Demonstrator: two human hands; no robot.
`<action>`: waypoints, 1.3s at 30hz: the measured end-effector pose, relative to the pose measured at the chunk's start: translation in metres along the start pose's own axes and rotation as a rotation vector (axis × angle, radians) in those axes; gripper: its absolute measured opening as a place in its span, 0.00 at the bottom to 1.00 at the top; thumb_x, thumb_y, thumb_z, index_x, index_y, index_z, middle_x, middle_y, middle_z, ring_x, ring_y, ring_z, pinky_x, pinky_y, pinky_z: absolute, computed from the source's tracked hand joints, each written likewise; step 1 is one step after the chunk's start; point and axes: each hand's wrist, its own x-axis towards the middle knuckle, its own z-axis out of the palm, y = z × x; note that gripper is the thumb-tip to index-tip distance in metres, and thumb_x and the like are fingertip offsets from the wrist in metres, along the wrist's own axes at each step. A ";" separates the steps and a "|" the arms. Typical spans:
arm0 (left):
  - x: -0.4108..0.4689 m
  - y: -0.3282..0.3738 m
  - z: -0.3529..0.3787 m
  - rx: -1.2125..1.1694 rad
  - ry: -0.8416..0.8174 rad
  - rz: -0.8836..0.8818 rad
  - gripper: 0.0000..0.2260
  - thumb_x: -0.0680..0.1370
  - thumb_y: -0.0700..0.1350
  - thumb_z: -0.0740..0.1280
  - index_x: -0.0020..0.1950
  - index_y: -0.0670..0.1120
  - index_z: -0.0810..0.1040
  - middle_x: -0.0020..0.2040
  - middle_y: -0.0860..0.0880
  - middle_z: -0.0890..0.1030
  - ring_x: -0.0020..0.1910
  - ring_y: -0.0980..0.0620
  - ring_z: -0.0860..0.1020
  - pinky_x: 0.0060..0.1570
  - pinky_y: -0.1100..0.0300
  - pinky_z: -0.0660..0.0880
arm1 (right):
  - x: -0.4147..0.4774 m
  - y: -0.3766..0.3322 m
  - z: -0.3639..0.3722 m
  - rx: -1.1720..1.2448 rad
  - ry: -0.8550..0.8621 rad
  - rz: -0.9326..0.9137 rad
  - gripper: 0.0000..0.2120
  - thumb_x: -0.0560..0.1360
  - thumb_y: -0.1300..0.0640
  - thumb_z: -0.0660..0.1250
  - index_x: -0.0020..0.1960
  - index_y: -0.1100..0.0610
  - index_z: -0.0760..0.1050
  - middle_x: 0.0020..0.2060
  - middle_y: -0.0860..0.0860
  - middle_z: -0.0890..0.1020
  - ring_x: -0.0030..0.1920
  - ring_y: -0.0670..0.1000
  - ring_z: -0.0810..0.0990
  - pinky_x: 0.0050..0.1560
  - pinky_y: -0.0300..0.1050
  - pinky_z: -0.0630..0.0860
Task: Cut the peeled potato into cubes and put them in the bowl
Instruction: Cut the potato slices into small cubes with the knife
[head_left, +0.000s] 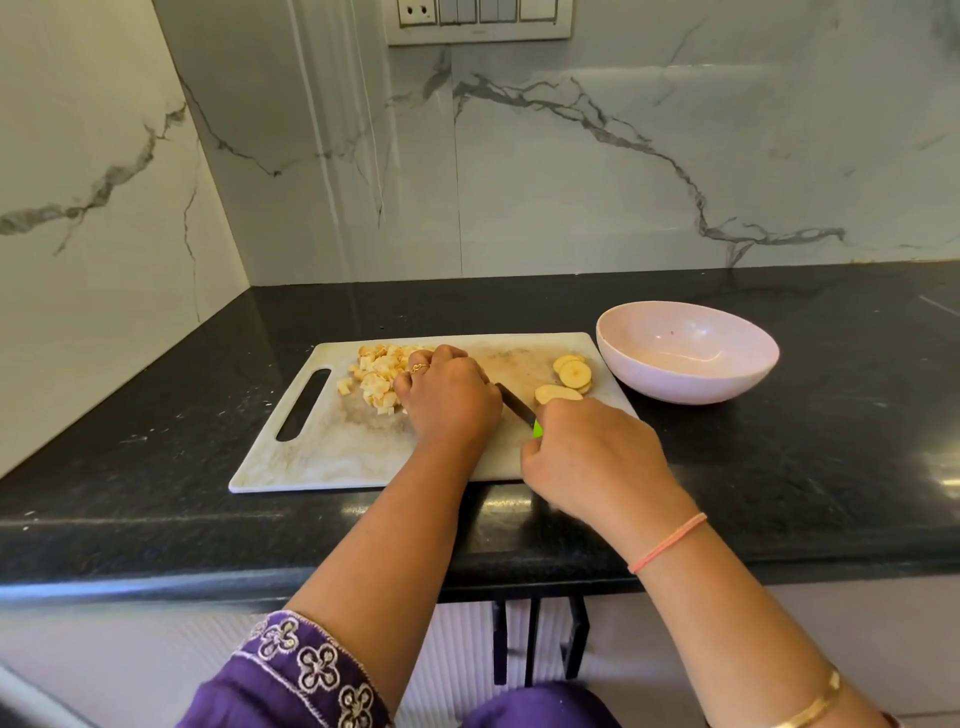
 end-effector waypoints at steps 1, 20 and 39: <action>0.000 0.000 0.000 -0.005 -0.001 -0.003 0.10 0.77 0.49 0.64 0.52 0.49 0.83 0.64 0.51 0.74 0.66 0.46 0.64 0.66 0.47 0.60 | -0.001 0.002 -0.003 -0.001 -0.010 0.004 0.08 0.78 0.52 0.58 0.49 0.54 0.73 0.35 0.48 0.70 0.41 0.51 0.73 0.36 0.43 0.65; 0.001 -0.002 0.001 -0.012 -0.005 0.004 0.10 0.77 0.51 0.63 0.53 0.55 0.83 0.67 0.52 0.71 0.68 0.47 0.60 0.63 0.48 0.56 | 0.038 0.047 0.031 0.721 0.168 0.208 0.15 0.75 0.57 0.61 0.58 0.60 0.78 0.23 0.49 0.69 0.27 0.51 0.65 0.32 0.46 0.64; -0.011 0.007 0.004 -0.117 0.055 0.236 0.13 0.76 0.52 0.62 0.58 0.53 0.79 0.63 0.54 0.74 0.67 0.50 0.64 0.64 0.52 0.56 | 0.031 0.055 0.018 1.165 0.070 0.315 0.11 0.79 0.60 0.58 0.42 0.51 0.75 0.26 0.54 0.66 0.17 0.43 0.59 0.17 0.34 0.55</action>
